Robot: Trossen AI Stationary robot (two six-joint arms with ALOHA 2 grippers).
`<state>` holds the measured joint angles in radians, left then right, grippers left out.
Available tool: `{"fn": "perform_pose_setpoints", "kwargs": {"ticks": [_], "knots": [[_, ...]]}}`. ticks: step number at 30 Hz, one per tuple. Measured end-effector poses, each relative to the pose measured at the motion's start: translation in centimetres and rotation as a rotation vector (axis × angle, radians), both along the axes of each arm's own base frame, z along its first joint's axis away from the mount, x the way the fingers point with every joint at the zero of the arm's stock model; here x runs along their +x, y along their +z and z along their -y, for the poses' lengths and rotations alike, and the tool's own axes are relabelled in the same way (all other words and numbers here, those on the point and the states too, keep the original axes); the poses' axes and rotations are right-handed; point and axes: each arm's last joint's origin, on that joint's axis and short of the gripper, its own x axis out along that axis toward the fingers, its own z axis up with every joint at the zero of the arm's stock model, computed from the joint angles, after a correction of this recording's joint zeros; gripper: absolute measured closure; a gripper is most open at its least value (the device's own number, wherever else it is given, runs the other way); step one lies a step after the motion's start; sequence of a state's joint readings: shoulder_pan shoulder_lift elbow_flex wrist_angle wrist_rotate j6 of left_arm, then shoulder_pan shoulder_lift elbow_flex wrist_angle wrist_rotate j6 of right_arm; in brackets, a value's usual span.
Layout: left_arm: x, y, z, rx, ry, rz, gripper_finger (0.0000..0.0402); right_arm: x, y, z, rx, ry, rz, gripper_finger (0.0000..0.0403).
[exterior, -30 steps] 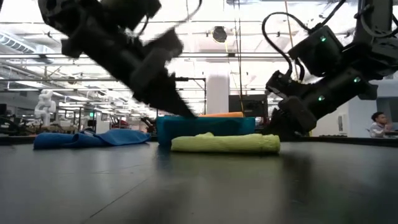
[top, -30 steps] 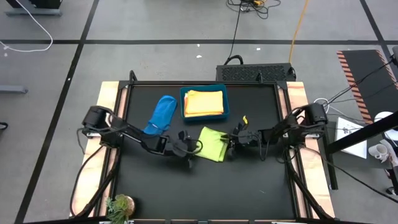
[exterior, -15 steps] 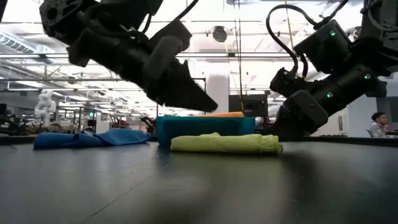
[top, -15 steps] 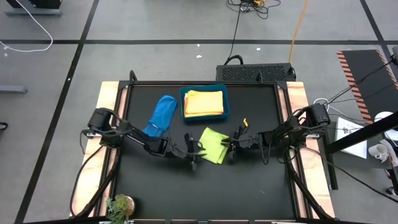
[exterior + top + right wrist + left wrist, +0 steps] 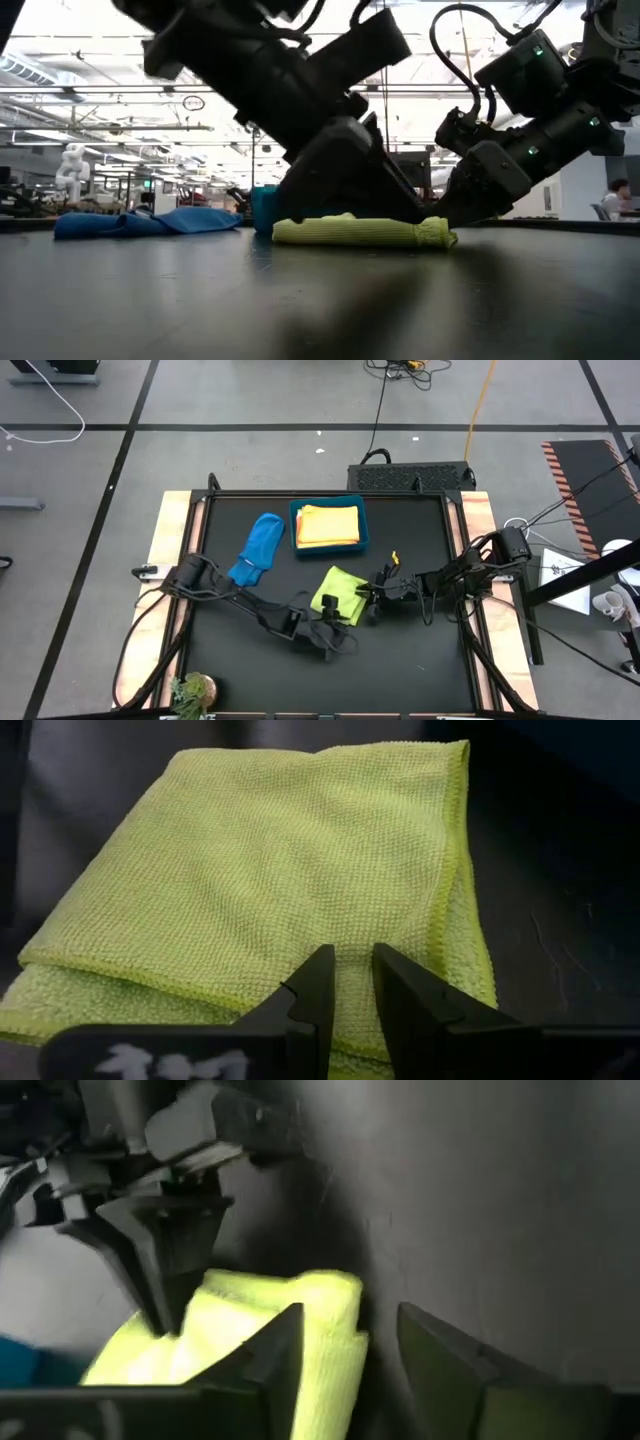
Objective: Fold microfiber towels
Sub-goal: Put the folded green microfiber cloth into the blue bin
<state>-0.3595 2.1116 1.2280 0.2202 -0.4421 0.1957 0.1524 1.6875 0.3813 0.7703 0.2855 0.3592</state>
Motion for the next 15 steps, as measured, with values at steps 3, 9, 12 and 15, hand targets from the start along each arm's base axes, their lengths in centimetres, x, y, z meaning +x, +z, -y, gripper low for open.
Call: {"fn": "perform_pose_setpoints", "kwargs": {"ticks": [3,9,12,15], "knots": [[0.5,0.7,0.2,0.036,-0.006,-0.048,0.0198,0.0,0.0,0.0,0.000,0.000,-0.002,0.0340],[0.2,0.3,0.1,0.105,-0.052,-0.125,0.0145,0.0,0.0,0.0,-0.001,0.001,0.000,0.0340],[0.1,-0.5,0.1,0.146,-0.050,-0.141,0.0148,0.0,0.0,0.0,-0.002,0.002,0.003,0.0340],[0.4,-1.2,0.1,0.197,-0.065,-0.130,0.0167,0.0,0.0,0.0,-0.003,0.002,0.002,0.0340]]}}
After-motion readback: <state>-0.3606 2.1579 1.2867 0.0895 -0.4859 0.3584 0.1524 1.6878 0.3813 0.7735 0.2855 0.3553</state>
